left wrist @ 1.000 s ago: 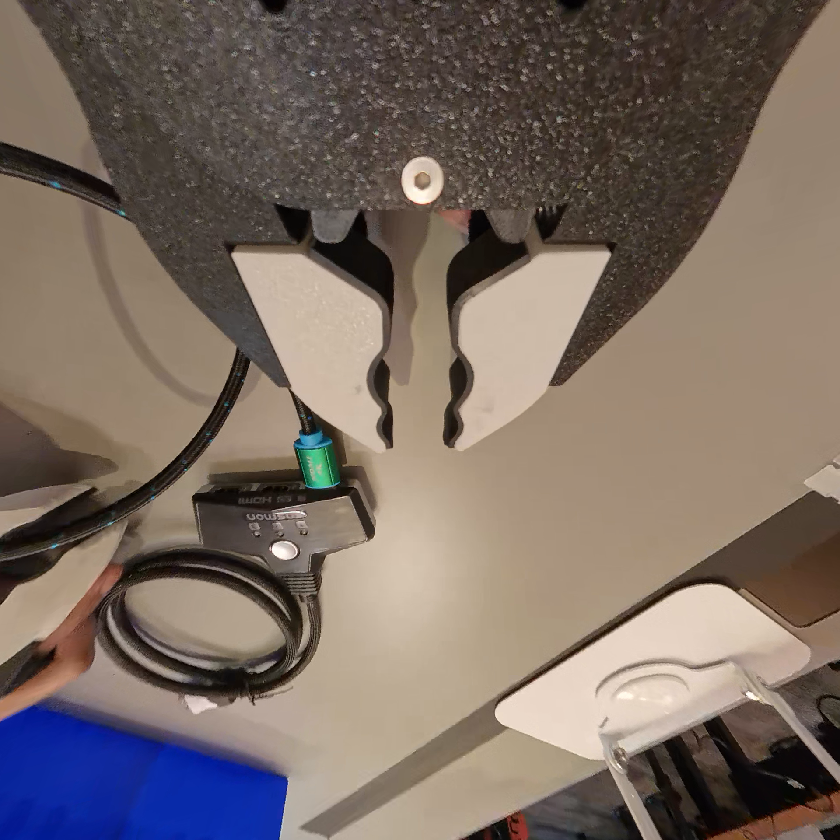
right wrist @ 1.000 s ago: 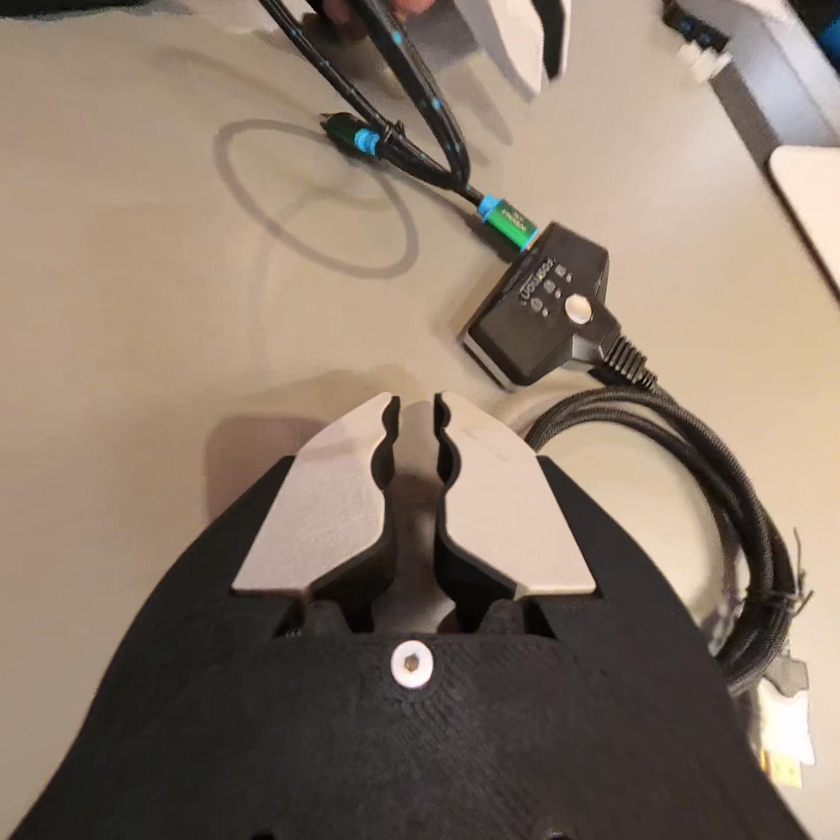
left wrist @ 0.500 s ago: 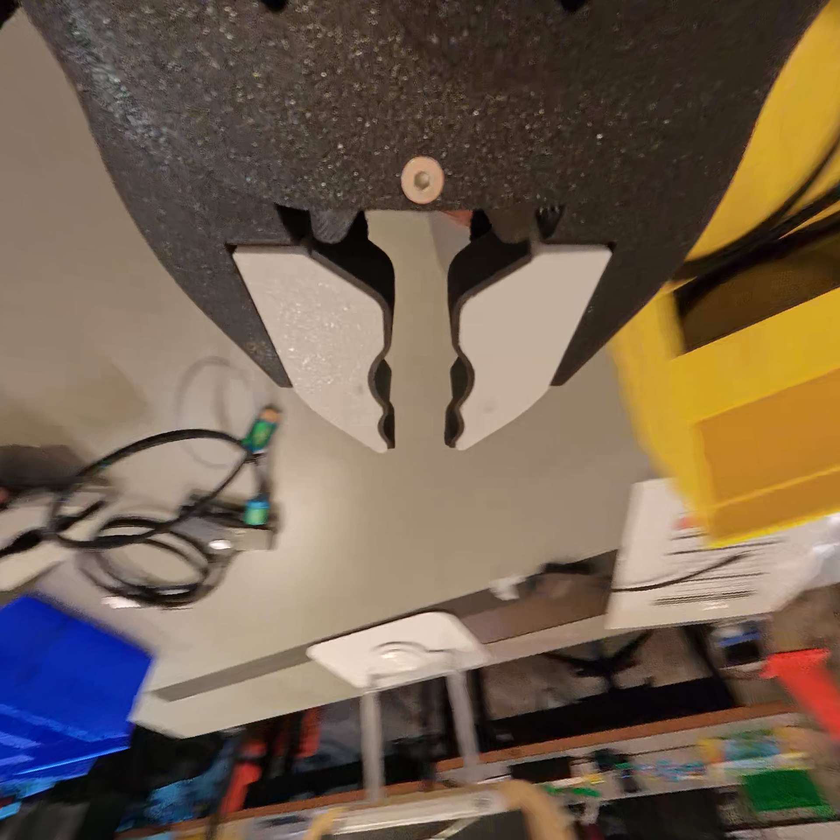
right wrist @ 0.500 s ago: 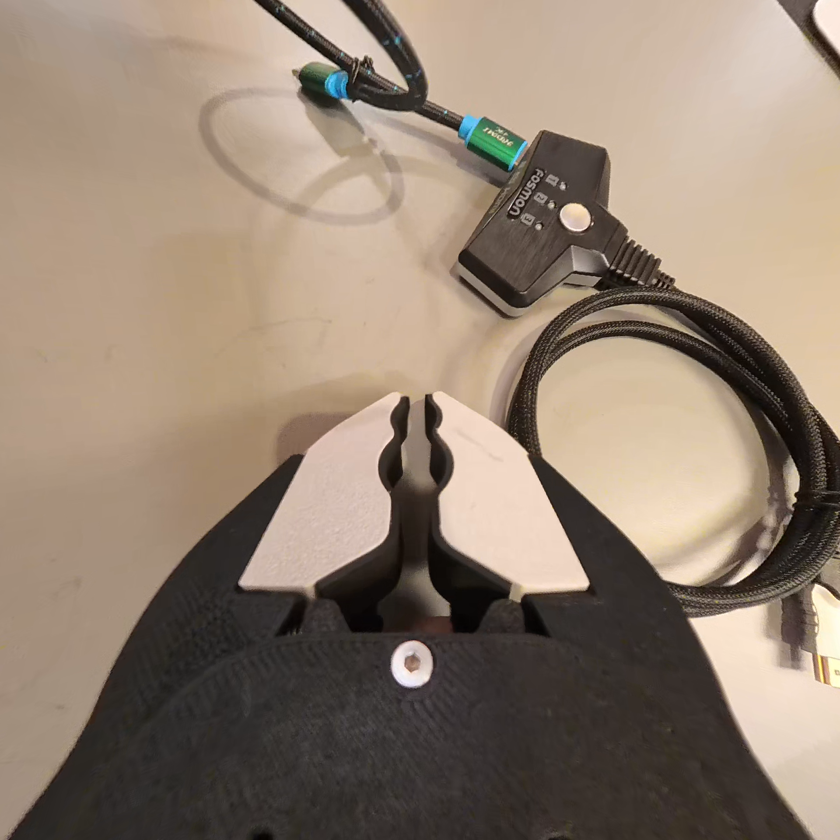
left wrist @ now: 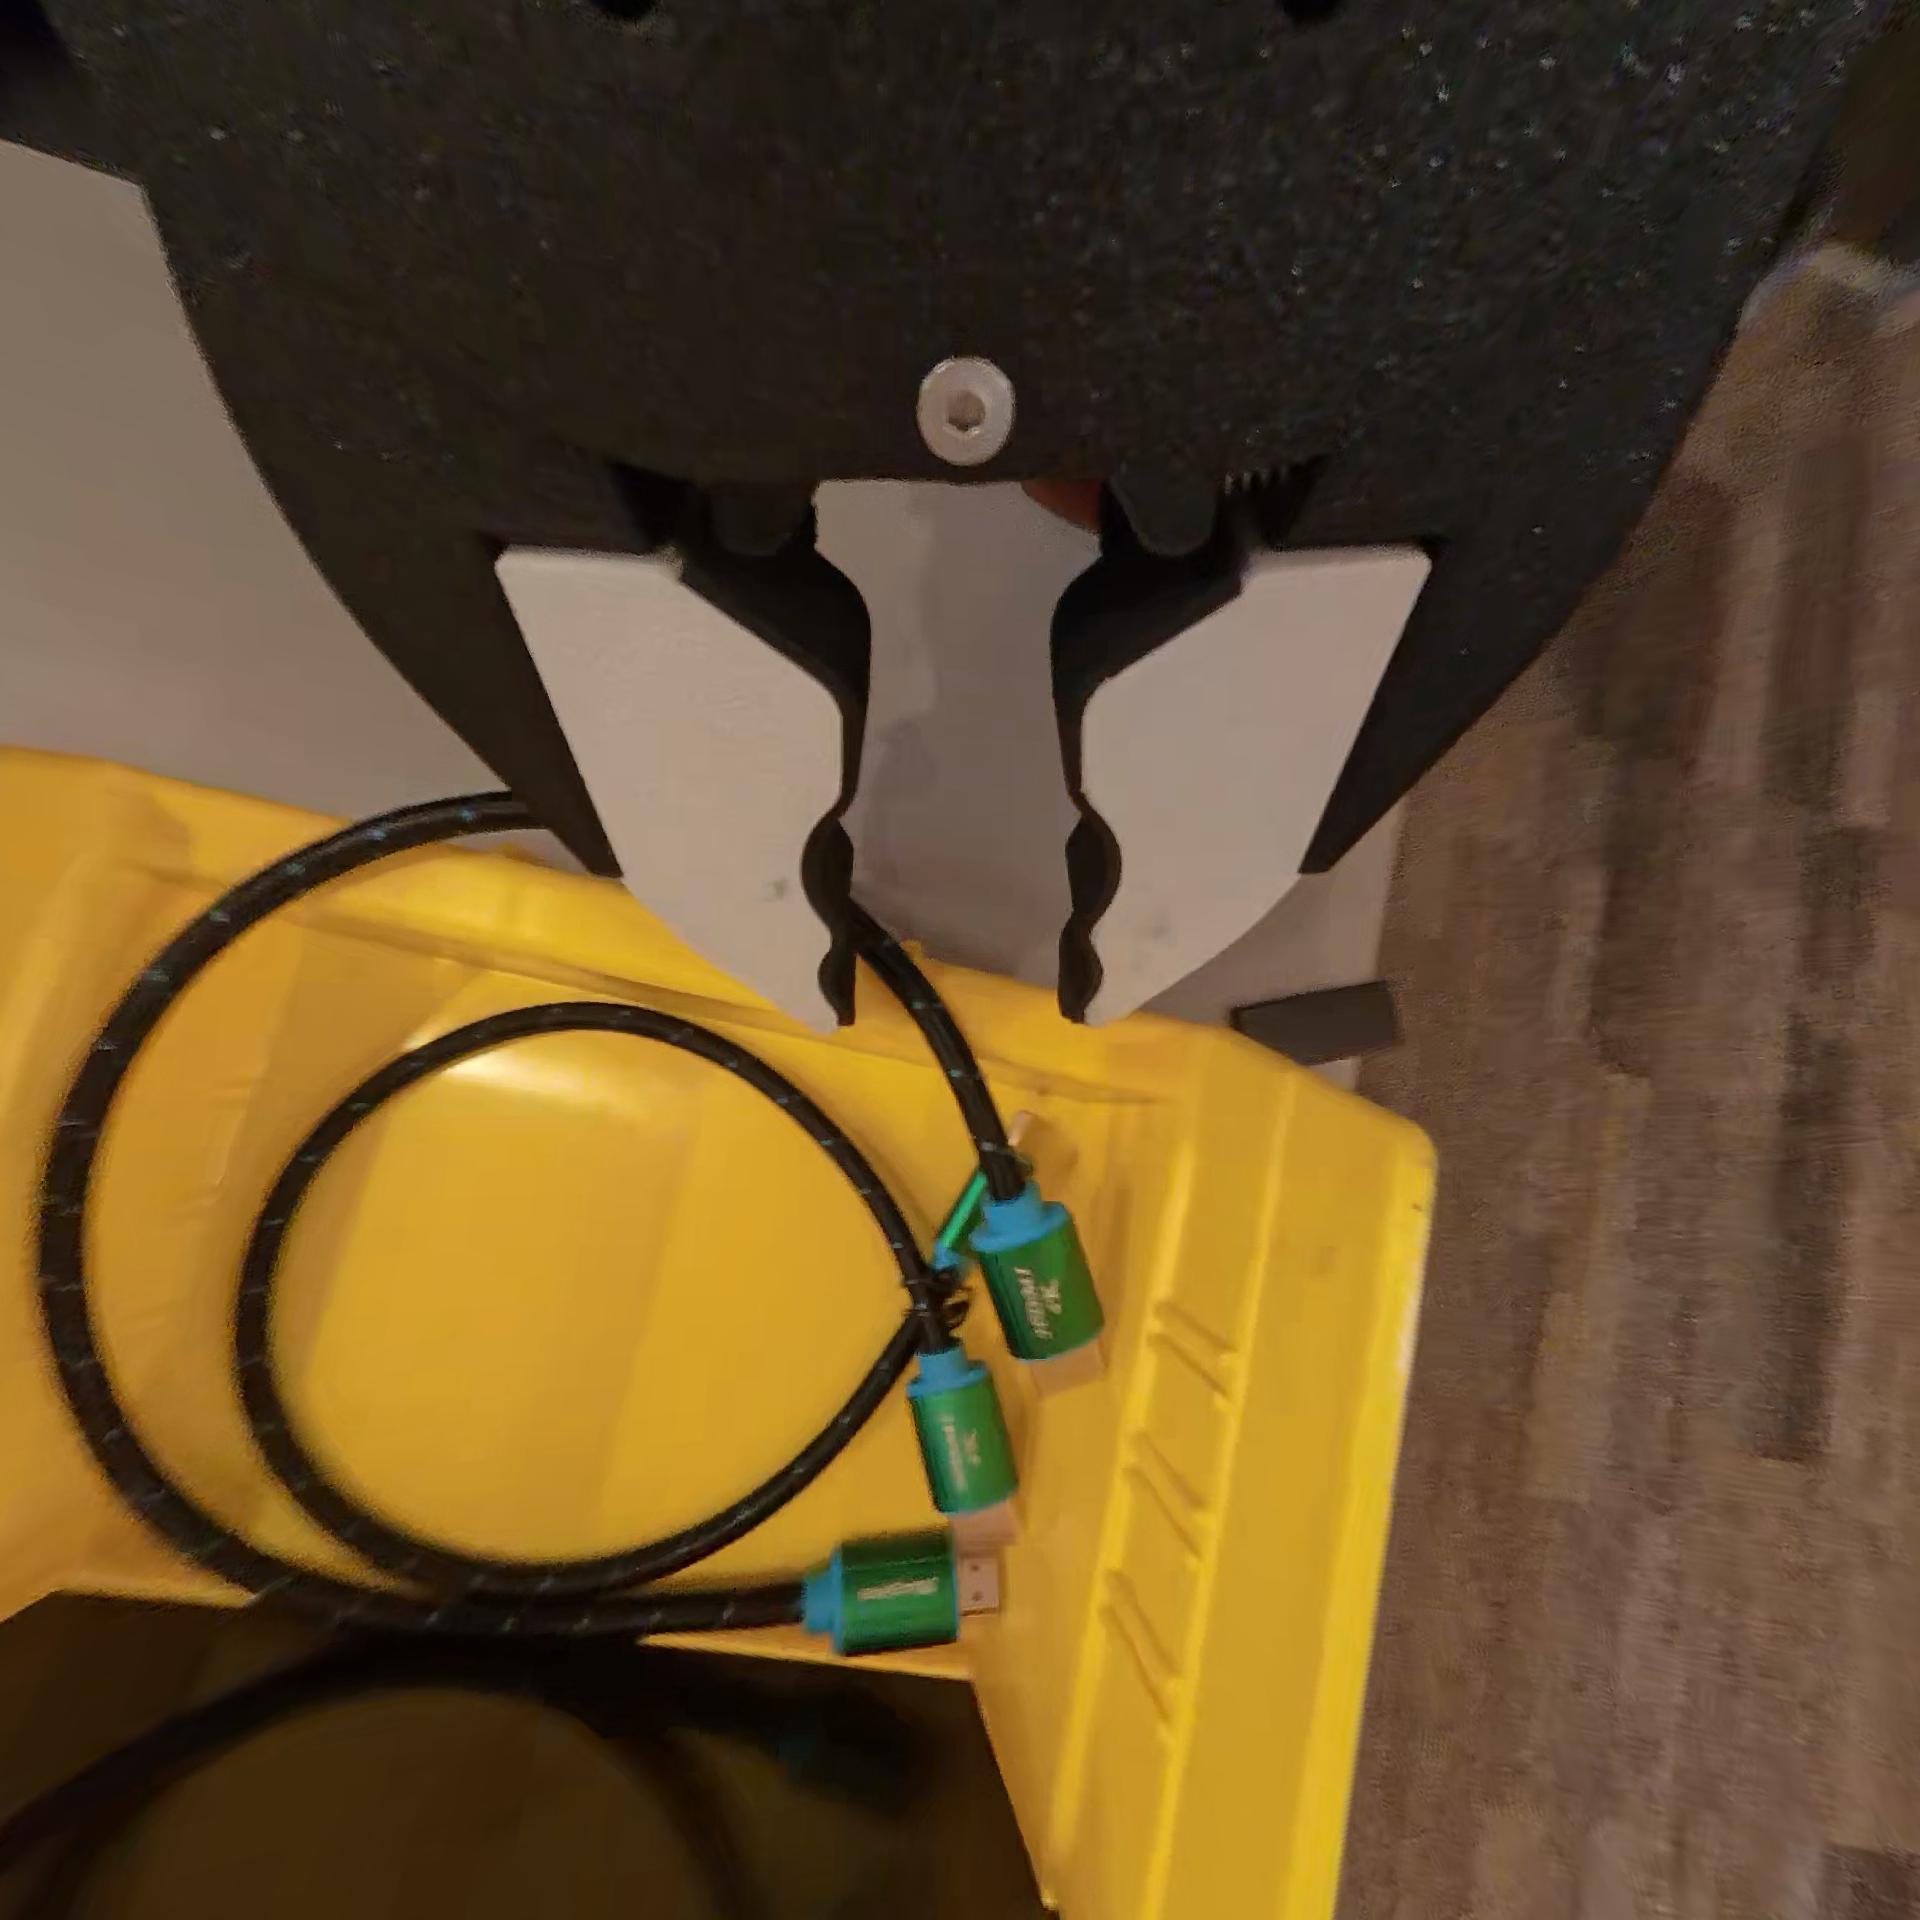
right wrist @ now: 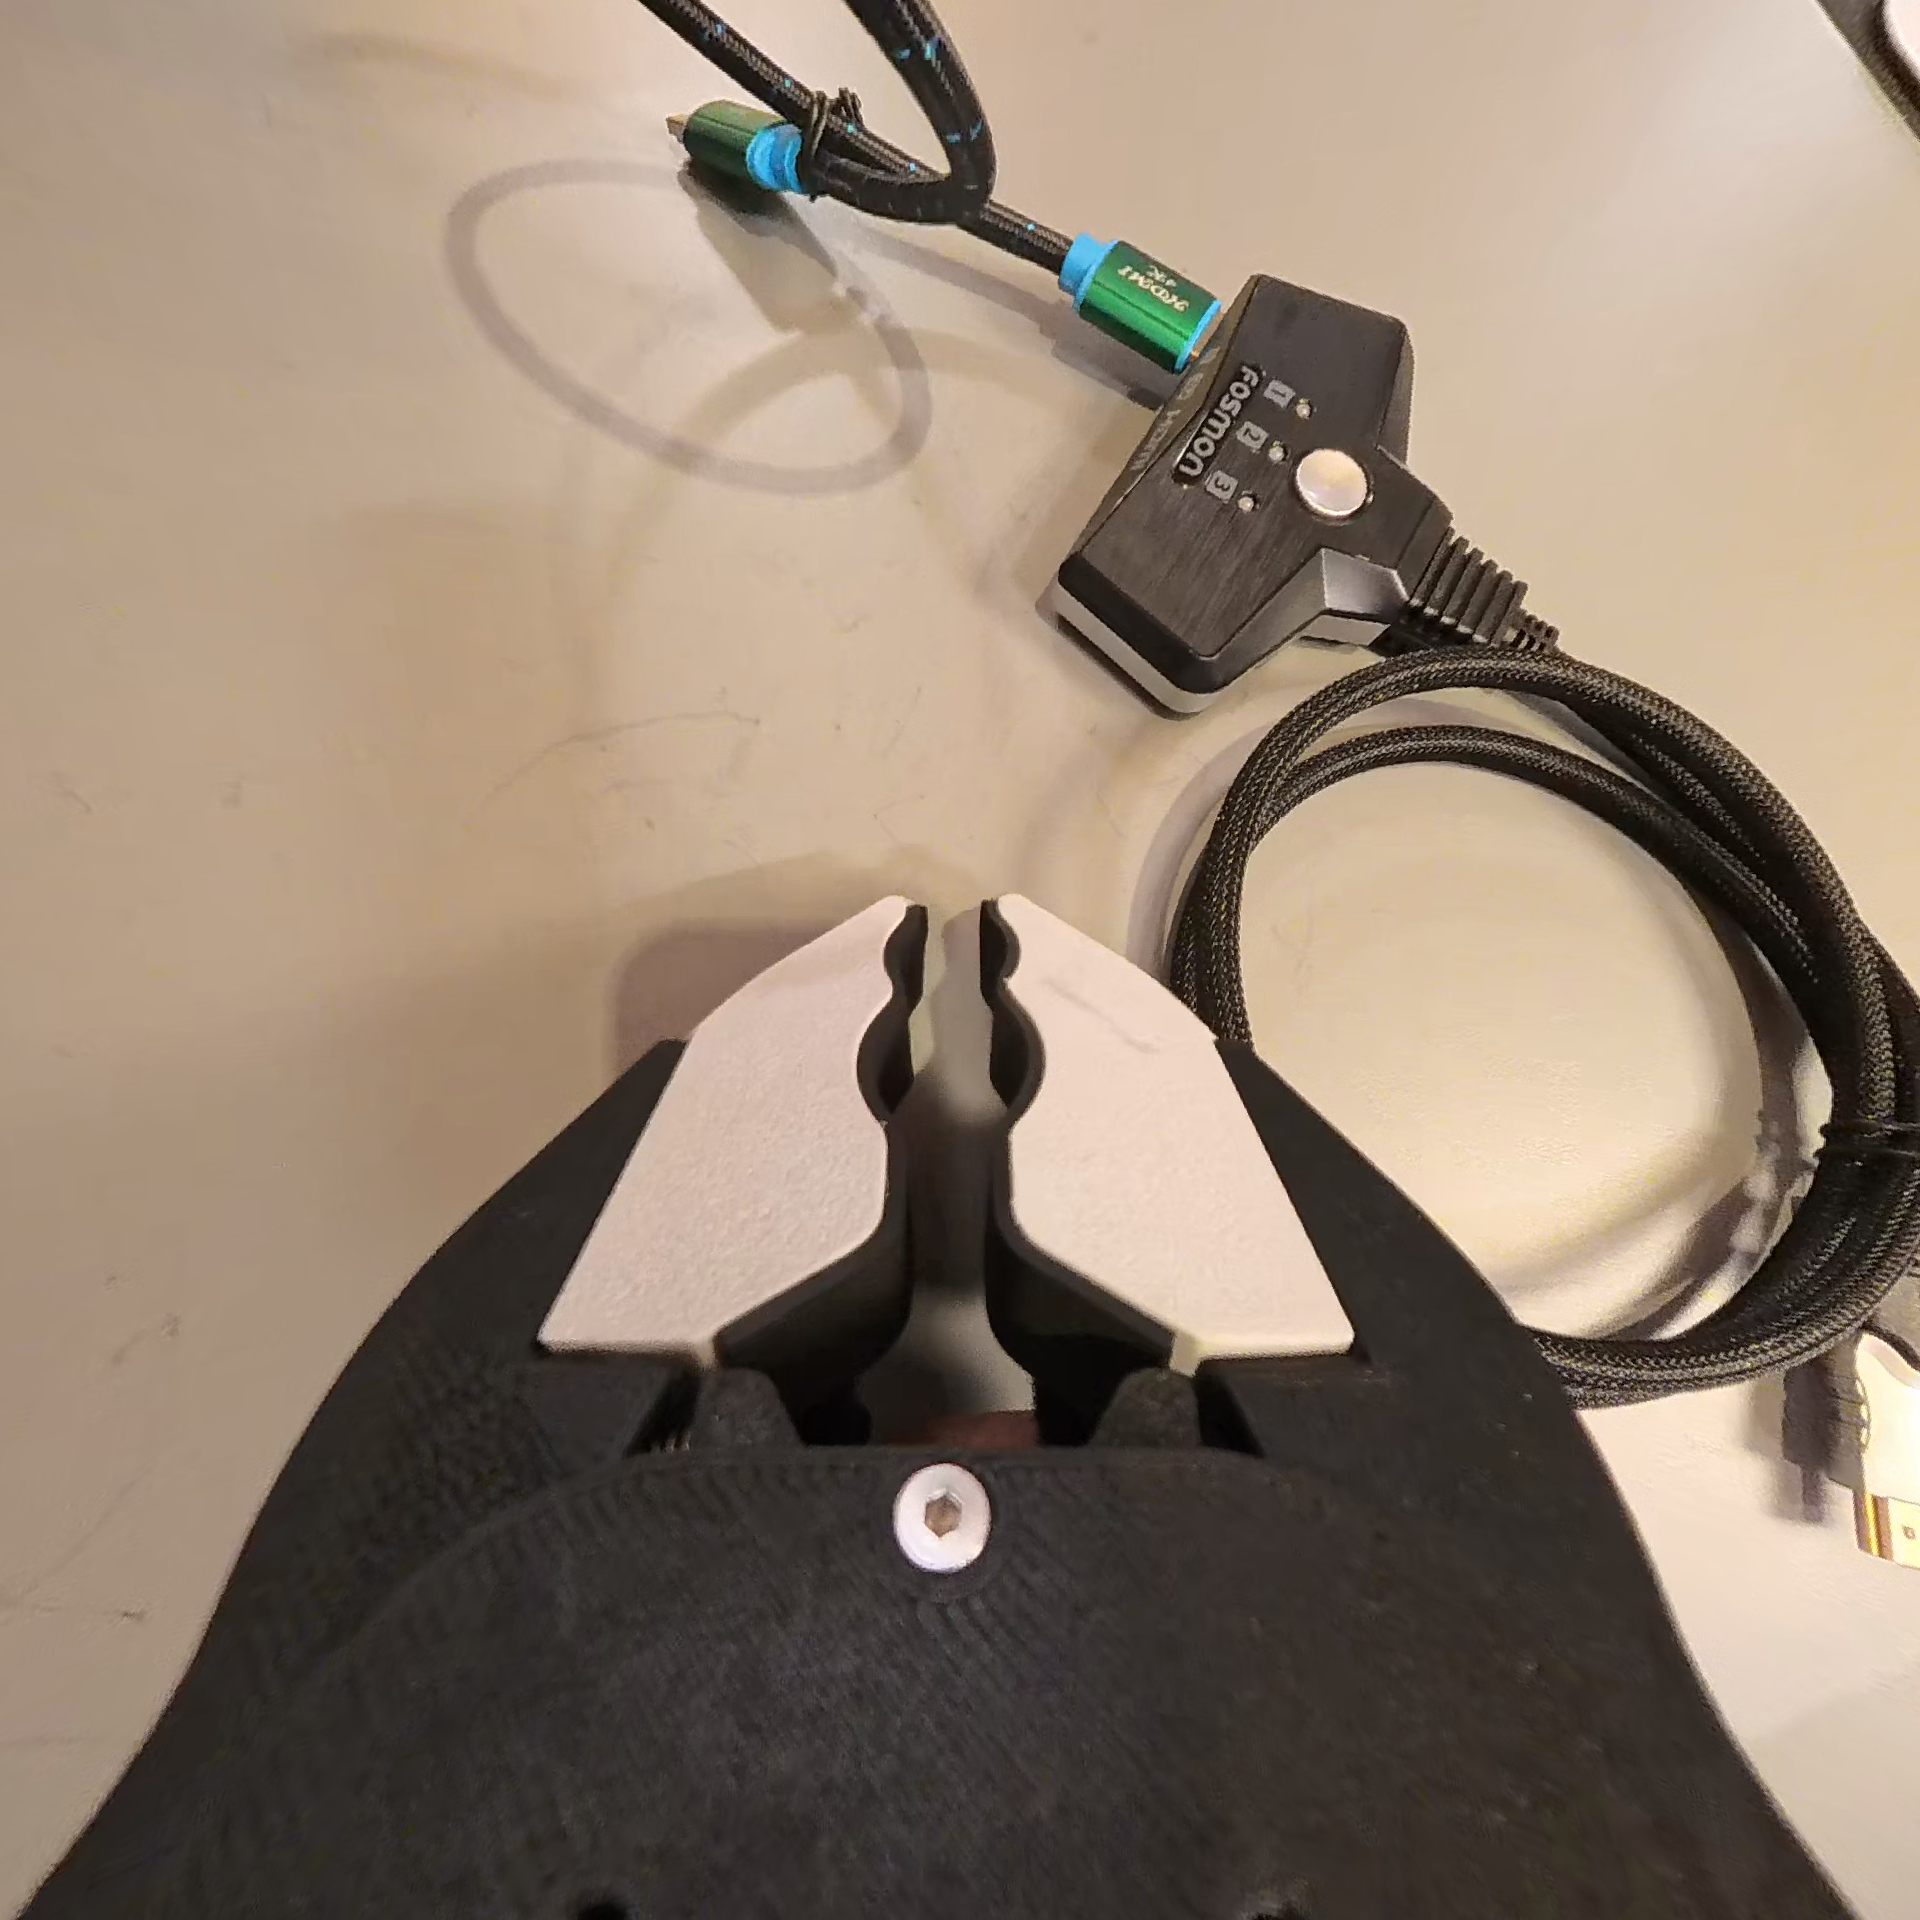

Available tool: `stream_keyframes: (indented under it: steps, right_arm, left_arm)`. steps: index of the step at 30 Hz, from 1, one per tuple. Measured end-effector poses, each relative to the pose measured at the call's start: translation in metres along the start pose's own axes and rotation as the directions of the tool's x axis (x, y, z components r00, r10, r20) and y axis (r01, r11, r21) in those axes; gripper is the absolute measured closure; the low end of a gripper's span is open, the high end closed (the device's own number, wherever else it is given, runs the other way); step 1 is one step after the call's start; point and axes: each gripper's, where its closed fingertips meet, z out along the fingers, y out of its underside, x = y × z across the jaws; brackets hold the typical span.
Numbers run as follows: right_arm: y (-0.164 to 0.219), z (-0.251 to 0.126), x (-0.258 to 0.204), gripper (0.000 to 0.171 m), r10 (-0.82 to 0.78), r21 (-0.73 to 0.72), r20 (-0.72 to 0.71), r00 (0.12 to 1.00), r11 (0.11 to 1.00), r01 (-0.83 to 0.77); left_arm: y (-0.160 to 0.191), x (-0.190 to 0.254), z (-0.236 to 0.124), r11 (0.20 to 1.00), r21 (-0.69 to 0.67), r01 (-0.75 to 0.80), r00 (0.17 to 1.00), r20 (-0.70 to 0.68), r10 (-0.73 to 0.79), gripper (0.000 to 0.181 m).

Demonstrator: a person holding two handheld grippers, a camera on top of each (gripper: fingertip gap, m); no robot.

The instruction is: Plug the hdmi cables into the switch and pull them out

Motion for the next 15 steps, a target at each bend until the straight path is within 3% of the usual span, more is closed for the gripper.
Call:
stream_keyframes:
  steps: [1, 7, 11, 15]
  right_arm:
    - [0.0, 0.0, 0.0, 0.161, 0.0, -0.001, 0.002, 1.0, 1.0, 0.0]
    - [0.001, 0.001, -0.002, 0.159, -0.024, -0.01, -0.005, 1.0, 1.0, 0.024]
    - [0.002, 0.002, -0.004, 0.159, -0.054, -0.022, -0.014, 0.998, 0.998, 0.054]
    - [0.002, 0.001, -0.004, 0.157, -0.048, -0.023, -0.016, 0.999, 0.999, 0.047]
  left_arm:
    - [0.001, 0.005, 0.0, 0.999, 0.018, 0.029, 0.999, -0.045, -0.028, 0.144]
    - [0.006, 0.012, 0.0, 0.984, 0.077, 0.16, 0.975, -0.17, -0.145, 0.165]
    - [0.005, 0.016, -0.001, 0.979, 0.118, 0.166, 0.957, -0.258, -0.132, 0.171]
    - [-0.012, 0.01, -0.024, 0.956, 0.245, 0.163, 0.969, -0.223, -0.109, 0.173]
